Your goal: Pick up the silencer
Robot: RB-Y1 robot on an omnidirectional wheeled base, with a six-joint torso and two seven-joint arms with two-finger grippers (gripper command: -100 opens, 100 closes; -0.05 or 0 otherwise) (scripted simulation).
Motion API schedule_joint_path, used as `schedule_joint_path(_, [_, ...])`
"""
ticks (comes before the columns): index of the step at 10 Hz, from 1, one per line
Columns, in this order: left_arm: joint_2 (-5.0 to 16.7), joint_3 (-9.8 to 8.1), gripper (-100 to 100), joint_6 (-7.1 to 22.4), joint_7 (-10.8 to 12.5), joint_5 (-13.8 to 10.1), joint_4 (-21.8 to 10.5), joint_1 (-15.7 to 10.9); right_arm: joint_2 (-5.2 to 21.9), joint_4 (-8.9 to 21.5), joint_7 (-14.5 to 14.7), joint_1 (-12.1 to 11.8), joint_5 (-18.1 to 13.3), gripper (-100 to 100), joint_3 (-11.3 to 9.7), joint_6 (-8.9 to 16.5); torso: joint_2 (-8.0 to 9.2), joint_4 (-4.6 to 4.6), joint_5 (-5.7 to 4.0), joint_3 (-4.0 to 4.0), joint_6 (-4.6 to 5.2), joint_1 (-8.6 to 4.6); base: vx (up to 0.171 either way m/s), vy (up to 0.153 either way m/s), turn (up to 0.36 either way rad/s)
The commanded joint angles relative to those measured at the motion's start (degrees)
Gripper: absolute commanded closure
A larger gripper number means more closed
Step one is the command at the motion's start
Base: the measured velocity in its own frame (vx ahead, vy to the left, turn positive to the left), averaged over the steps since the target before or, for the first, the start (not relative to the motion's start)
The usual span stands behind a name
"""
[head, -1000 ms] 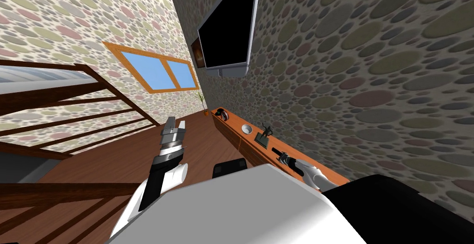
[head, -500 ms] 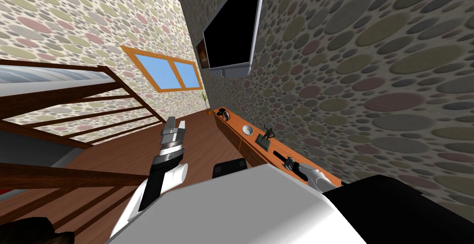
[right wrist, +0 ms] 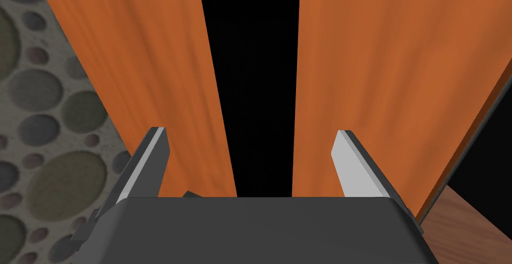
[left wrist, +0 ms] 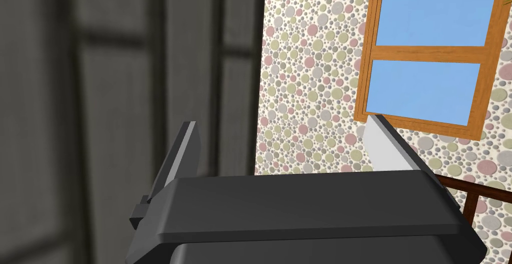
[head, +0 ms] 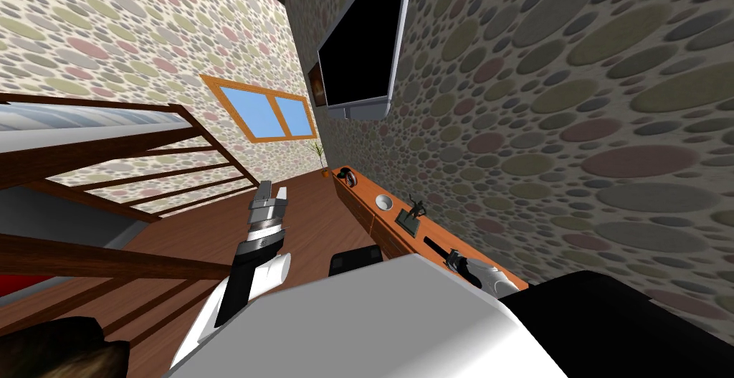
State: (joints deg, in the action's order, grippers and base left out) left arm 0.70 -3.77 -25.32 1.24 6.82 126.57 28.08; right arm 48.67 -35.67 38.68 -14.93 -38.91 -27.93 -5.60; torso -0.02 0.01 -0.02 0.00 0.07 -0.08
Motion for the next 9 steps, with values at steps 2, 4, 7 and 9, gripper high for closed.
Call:
schedule_joint_path(2, [0.0,0.0,0,0.0,0.0,0.0,0.0,0.0,-1.6,0.43,0.29,0.59,-0.23,-100,-0.05,1.28,0.0,0.0,0.01,0.0,0.0,0.05,-0.001,-0.025,0.022])
schedule_joint_path(4, [0.01,-0.01,0,0.0,0.0,0.0,0.0,0.0,-4.0,1.08,0.73,1.46,-0.56,-100,-0.14,3.2,0.03,0.01,-0.05,0.02,-0.01,-0.27,-0.024,-0.112,0.061])
schedule_joint_path(7, [0.0,0.0,0,0.0,0.0,0.0,0.0,0.0,-4.28,1.78,1.5,1.55,-0.83,100,0.68,2.54,0.05,0.01,-0.01,0.03,0.0,-0.02,-0.011,-0.03,0.019])
schedule_joint_path(9, [0.0,0.0,0,0.0,0.0,0.0,0.0,0.0,-4.29,1.8,1.59,1.55,-0.88,100,0.68,2.5,0.0,0.01,0.01,0.01,0.02,0.04,0.0,0.0,0.0])
